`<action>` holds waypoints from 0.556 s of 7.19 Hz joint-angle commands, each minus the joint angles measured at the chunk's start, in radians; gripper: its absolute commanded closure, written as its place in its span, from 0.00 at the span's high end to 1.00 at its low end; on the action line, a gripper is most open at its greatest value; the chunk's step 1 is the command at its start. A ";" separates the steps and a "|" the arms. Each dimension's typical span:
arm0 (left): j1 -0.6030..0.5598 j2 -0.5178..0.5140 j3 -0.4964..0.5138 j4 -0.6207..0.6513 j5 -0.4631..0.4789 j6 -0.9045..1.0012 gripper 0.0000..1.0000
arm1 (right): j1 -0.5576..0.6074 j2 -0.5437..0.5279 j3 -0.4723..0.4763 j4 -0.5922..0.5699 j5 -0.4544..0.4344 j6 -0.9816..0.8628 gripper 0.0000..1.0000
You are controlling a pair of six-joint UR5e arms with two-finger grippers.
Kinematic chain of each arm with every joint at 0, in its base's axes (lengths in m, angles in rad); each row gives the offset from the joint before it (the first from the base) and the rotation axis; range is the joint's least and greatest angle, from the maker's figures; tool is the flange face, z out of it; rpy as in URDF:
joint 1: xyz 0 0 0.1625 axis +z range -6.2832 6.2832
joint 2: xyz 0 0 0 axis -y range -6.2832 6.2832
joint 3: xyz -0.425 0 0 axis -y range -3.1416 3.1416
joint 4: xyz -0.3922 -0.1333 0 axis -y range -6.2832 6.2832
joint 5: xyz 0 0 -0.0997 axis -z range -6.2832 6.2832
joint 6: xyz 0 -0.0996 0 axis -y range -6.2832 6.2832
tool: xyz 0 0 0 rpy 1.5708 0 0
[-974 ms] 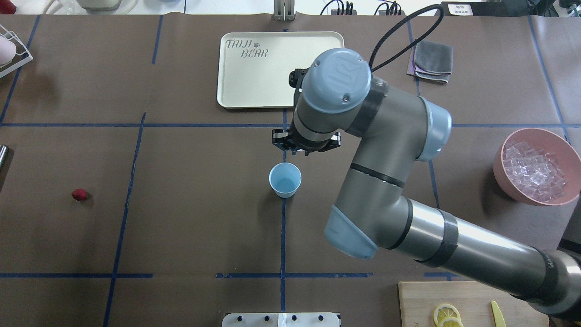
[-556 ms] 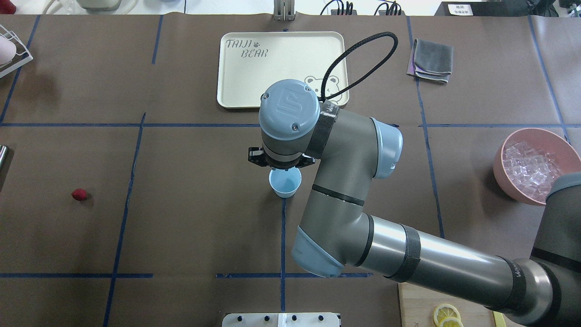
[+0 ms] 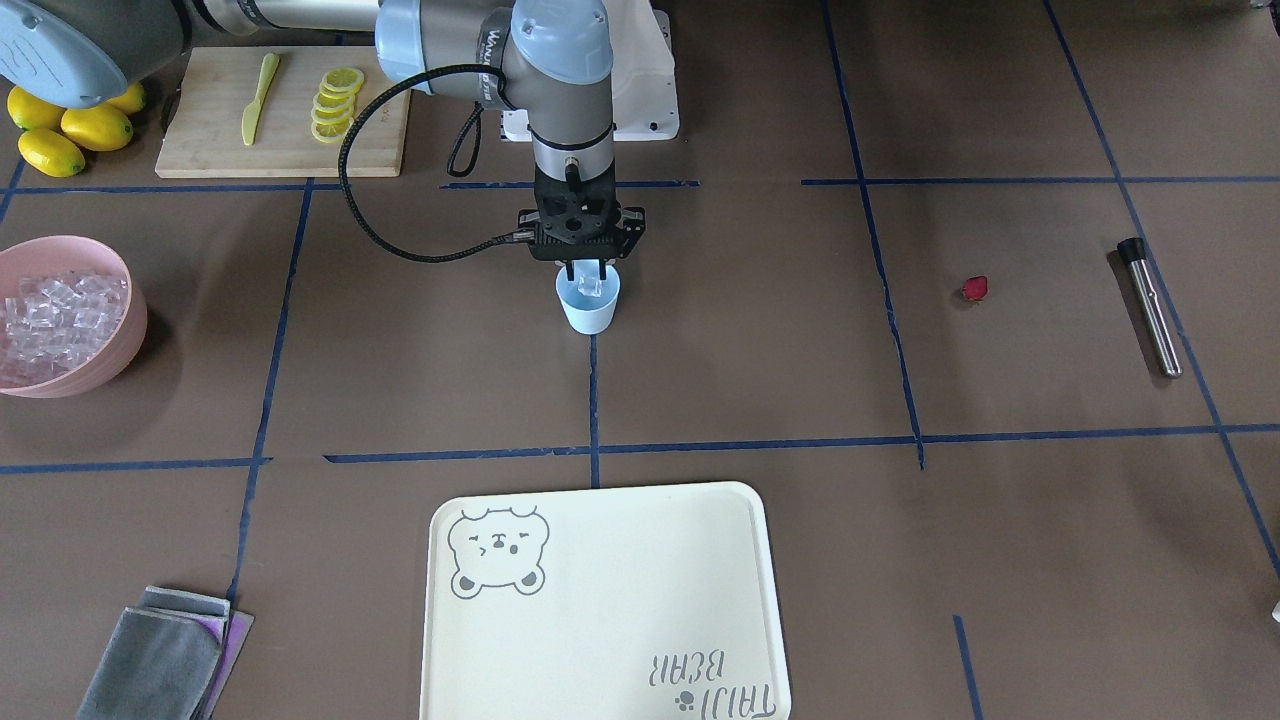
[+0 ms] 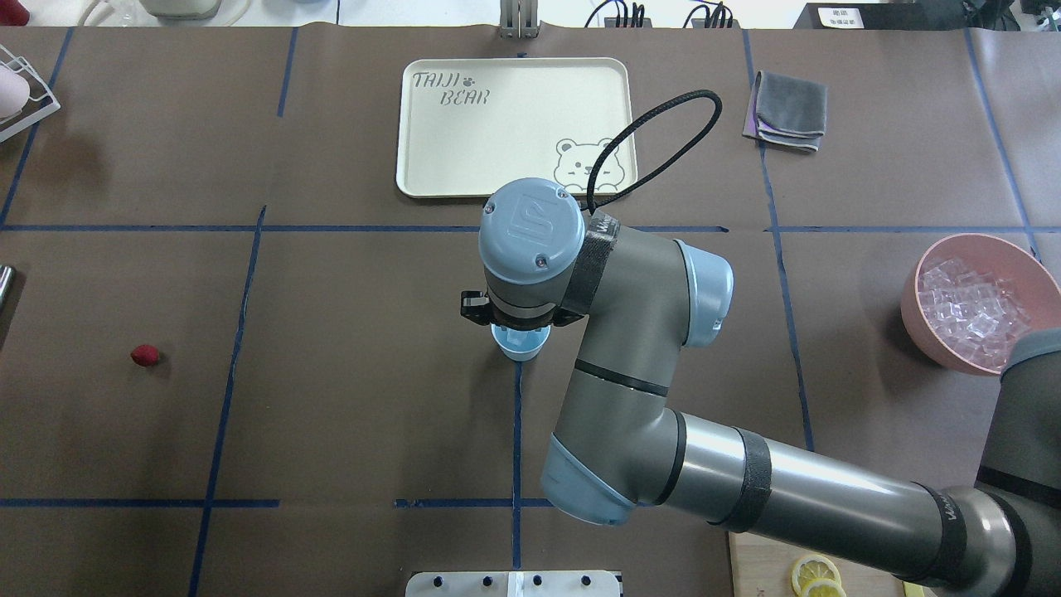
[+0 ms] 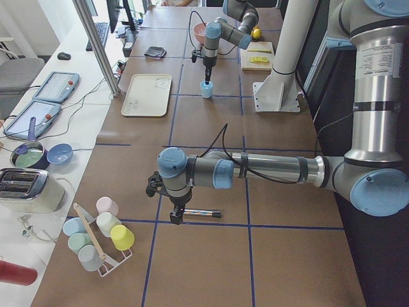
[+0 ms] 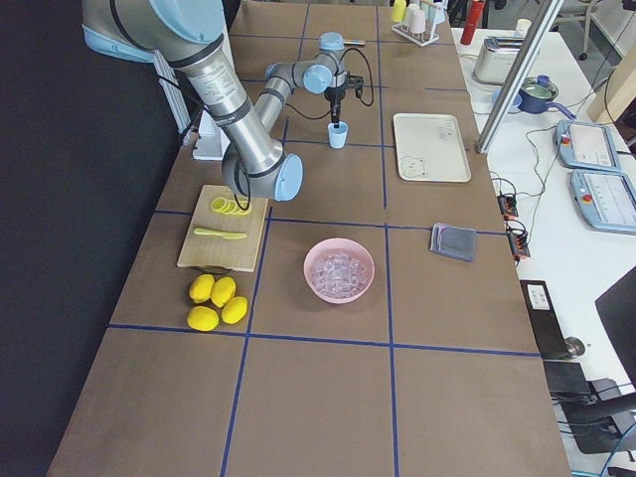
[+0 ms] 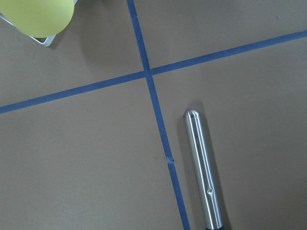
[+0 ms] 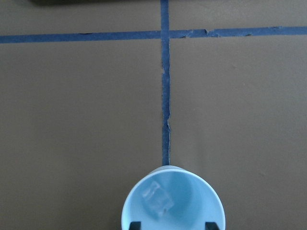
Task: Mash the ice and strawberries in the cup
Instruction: 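Lower the right gripper and release the ice cube into the cup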
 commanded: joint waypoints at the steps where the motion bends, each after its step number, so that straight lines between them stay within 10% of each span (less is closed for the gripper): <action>1: 0.000 0.000 0.000 0.000 0.000 0.000 1.00 | -0.001 0.001 0.006 0.001 0.001 0.000 0.99; 4: 0.000 0.000 0.002 0.002 0.000 0.000 1.00 | 0.123 -0.101 0.131 -0.001 0.074 -0.053 0.99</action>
